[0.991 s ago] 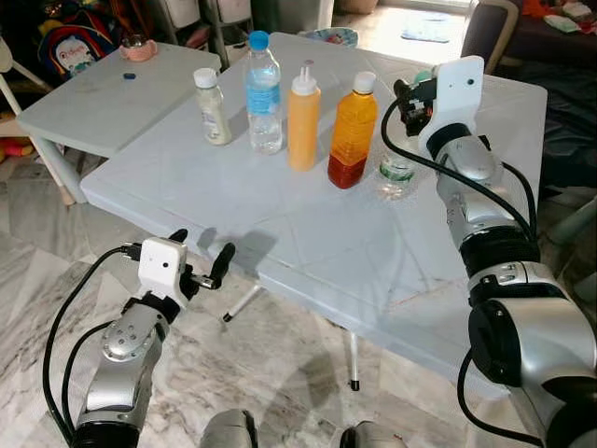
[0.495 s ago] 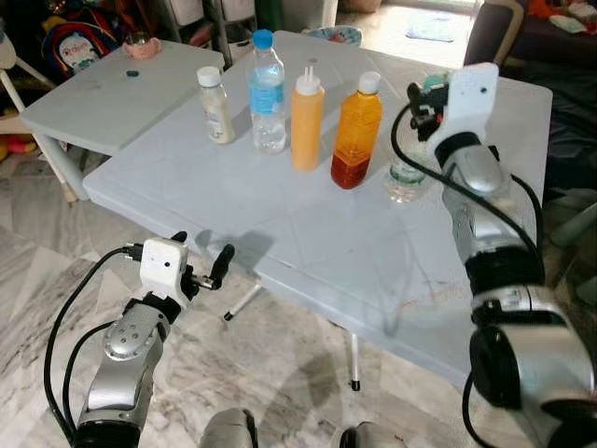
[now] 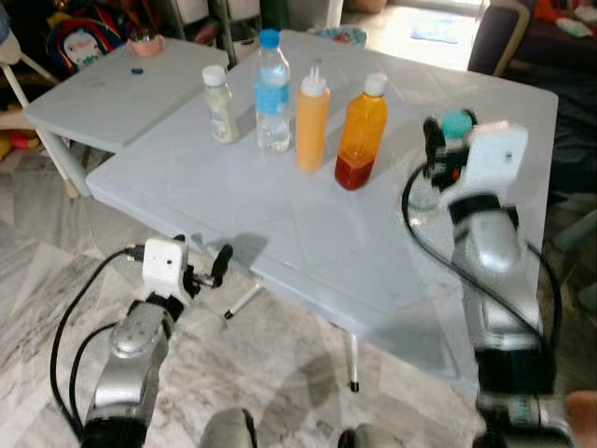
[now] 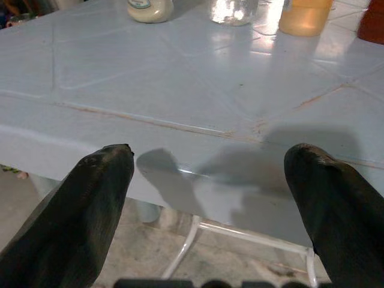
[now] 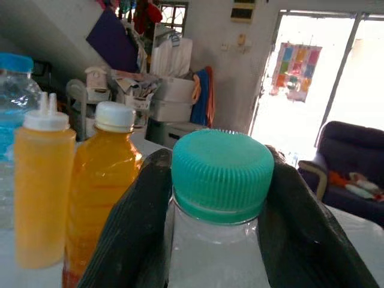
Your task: Restocking fridge
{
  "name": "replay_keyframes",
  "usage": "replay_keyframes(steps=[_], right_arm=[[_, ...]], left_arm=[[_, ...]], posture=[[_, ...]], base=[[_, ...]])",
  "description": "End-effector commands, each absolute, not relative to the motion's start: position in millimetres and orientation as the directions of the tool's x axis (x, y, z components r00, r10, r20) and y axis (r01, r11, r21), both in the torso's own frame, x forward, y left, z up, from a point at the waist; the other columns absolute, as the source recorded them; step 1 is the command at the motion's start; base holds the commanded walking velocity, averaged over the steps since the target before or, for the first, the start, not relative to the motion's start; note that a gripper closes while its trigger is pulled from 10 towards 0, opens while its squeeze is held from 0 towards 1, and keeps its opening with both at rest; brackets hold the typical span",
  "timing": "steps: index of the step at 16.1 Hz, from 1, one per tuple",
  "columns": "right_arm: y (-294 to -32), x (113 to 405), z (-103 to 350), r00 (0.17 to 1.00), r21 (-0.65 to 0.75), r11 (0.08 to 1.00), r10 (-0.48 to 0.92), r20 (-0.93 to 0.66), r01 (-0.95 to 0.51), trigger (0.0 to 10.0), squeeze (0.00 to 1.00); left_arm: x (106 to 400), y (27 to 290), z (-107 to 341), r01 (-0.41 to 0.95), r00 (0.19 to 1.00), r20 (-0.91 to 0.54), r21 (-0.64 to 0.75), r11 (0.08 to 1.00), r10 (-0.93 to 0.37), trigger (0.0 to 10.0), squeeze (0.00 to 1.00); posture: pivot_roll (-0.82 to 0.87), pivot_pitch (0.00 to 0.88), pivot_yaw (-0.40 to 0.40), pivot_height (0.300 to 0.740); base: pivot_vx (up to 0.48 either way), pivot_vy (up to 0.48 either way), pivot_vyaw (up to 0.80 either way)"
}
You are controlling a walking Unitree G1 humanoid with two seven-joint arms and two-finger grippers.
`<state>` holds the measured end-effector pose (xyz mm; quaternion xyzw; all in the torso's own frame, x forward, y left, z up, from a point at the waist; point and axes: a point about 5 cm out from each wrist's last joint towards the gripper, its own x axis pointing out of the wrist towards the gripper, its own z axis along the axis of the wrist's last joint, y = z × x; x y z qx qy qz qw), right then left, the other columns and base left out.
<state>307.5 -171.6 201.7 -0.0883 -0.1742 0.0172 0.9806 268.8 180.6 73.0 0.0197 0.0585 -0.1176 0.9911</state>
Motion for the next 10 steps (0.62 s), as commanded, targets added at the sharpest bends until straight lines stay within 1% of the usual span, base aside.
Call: replay_keyframes(steps=[1, 3, 4, 8, 10], right_arm=[[-168, 303, 191, 0.956, -0.182, 0.983, 0.074, 0.284, -0.022, 10.0, 0.00], [-159, 291, 191, 0.944, -0.148, 0.987, 0.103, 0.314, -0.059, 10.0, 0.00], [-155, 290, 185, 0.951, -0.140, 0.986, 0.123, 0.283, -0.086, 10.0, 0.00], [-147, 292, 180, 0.956, -0.107, 0.988, 0.137, 0.258, -0.113, 10.0, 0.00], [-149, 295, 173, 0.967, -0.064, 0.992, 0.121, 0.226, -0.109, 10.0, 0.00]], left_arm=[[271, 184, 72, 0.215, 0.970, -0.123, 0.021, 0.976, -0.211, 10.0, 0.00], [276, 185, 73, 0.197, 0.974, -0.113, 0.007, 0.980, -0.195, 10.0, 0.00], [278, 184, 73, 0.190, 0.976, -0.108, -0.002, 0.982, -0.189, 10.0, 0.00], [278, 180, 69, 0.197, 0.974, -0.111, -0.016, 0.980, -0.198, 10.0, 0.00], [279, 177, 68, 0.201, 0.973, -0.108, -0.019, 0.979, -0.202, 10.0, 0.00]], posture=[[0.03, 0.000, 0.015, 0.740], [0.02, 0.000, 0.003, 0.740], [0.01, 0.000, -0.011, 0.740], [0.01, 0.000, -0.022, 0.740], [0.02, 0.000, -0.032, 0.740]], base=[[-0.251, 0.000, 0.00], [-0.253, 0.000, 0.00], [-0.251, 0.000, 0.00], [-0.258, 0.000, 0.00], [-0.262, 0.000, 0.00]])
